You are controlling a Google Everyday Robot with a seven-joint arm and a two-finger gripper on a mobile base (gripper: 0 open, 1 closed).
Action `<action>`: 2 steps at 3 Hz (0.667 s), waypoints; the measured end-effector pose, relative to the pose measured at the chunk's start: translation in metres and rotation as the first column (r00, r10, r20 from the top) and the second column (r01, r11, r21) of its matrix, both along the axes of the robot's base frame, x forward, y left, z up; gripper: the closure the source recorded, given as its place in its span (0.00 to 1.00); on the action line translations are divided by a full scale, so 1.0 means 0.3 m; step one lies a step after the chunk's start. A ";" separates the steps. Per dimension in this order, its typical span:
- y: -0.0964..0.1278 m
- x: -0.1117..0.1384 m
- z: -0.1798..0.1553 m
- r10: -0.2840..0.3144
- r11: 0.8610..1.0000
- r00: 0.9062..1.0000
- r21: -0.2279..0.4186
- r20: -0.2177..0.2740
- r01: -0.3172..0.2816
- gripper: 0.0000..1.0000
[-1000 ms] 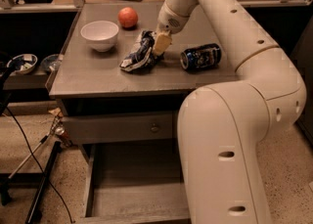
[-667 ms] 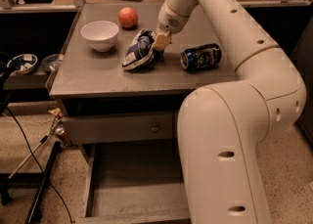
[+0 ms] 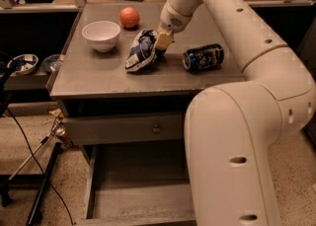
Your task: Place blue chip bag into middle drawer
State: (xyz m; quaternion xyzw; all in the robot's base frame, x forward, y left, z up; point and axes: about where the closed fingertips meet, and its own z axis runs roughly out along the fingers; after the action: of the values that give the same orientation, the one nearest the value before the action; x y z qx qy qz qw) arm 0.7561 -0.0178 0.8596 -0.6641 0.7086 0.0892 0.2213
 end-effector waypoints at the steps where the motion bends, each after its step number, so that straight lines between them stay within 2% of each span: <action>1: -0.020 -0.021 0.065 -0.017 1.000 0.999 0.008 0.045 0.016 1.00; 2: -0.072 -0.111 0.183 -0.058 0.998 0.989 0.031 0.137 0.054 1.00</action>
Offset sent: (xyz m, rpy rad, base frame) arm -0.0776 -0.0391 0.0888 0.0365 -0.2391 -0.1017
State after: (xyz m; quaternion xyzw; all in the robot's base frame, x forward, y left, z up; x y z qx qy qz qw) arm 0.7229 -0.0394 0.9144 -0.6455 0.7086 0.0467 0.2811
